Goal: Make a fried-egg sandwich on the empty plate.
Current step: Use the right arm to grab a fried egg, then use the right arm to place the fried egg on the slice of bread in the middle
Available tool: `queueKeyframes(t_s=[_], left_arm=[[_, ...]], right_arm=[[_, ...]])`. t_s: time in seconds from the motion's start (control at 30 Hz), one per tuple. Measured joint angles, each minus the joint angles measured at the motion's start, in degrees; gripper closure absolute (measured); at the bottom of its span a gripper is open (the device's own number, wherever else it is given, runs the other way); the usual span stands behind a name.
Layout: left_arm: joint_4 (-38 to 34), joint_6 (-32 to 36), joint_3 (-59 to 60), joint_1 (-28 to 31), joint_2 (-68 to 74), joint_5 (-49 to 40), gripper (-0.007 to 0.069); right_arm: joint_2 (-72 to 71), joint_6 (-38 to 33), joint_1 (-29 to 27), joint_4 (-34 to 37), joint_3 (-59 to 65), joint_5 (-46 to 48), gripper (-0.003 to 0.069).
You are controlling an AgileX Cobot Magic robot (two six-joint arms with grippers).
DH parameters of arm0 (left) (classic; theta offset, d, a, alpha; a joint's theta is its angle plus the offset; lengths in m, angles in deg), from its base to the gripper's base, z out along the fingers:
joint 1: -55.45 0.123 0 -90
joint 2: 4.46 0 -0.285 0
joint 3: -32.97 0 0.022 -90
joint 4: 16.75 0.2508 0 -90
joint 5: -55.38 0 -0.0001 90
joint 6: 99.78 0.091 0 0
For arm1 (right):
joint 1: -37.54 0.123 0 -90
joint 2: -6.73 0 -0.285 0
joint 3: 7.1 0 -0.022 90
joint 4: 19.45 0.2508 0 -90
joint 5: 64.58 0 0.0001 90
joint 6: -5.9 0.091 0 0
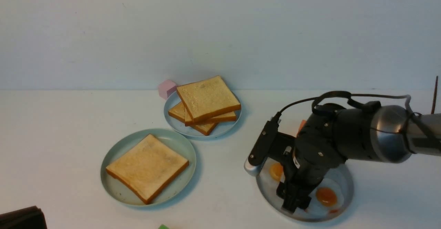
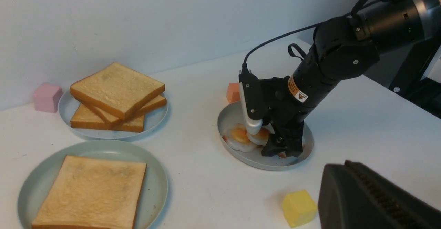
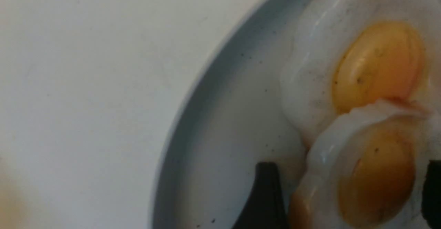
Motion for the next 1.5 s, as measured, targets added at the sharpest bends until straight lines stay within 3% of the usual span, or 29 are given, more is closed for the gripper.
queueKeyframes(t_s=[0.13, 0.3, 0.67, 0.8, 0.83, 0.9, 1.33, 1.47, 1.5], left_arm=[[-0.27, 0.00, 0.00, 0.00, 0.00, 0.17, 0.0638], [-0.31, 0.00, 0.00, 0.00, 0.00, 0.17, 0.0638], [-0.31, 0.06, 0.00, 0.00, 0.00, 0.17, 0.0638], [-0.31, 0.21, 0.00, 0.00, 0.00, 0.17, 0.0638], [-0.31, 0.54, 0.00, 0.00, 0.00, 0.17, 0.0638], [-0.31, 1.36, 0.00, 0.00, 0.00, 0.24, 0.0638], [-0.06, 2.19, 0.00, 0.00, 0.00, 1.48, 0.0638], [4.23, 0.01, 0.00, 0.00, 0.00, 1.43, 0.0638], [8.28, -3.96, 0.00, 0.00, 0.00, 1.30, 0.0638]], right_arm=[[0.23, 0.00, 0.00, -0.23, -0.17, -0.06, 0.0105], [0.35, 0.00, 0.05, -0.42, -0.17, 0.04, 0.0201], [0.06, -3.98, 0.05, -0.69, -0.23, 2.13, 0.0209], [-2.33, -3.97, 0.05, -0.45, -0.17, 4.53, 0.0324], [-3.90, -3.97, 0.05, -0.37, -0.11, 5.34, 0.0452], [-6.74, -3.97, 0.05, -0.71, -0.11, 5.51, 0.0592], [-11.65, -2.72, 0.14, -0.64, -0.06, 7.57, 0.0589], [-13.93, -0.20, 2.50, -0.57, -3.21, 10.93, 0.0589], [-14.80, 0.70, 5.11, 0.12, -6.22, 12.65, 0.0589]])
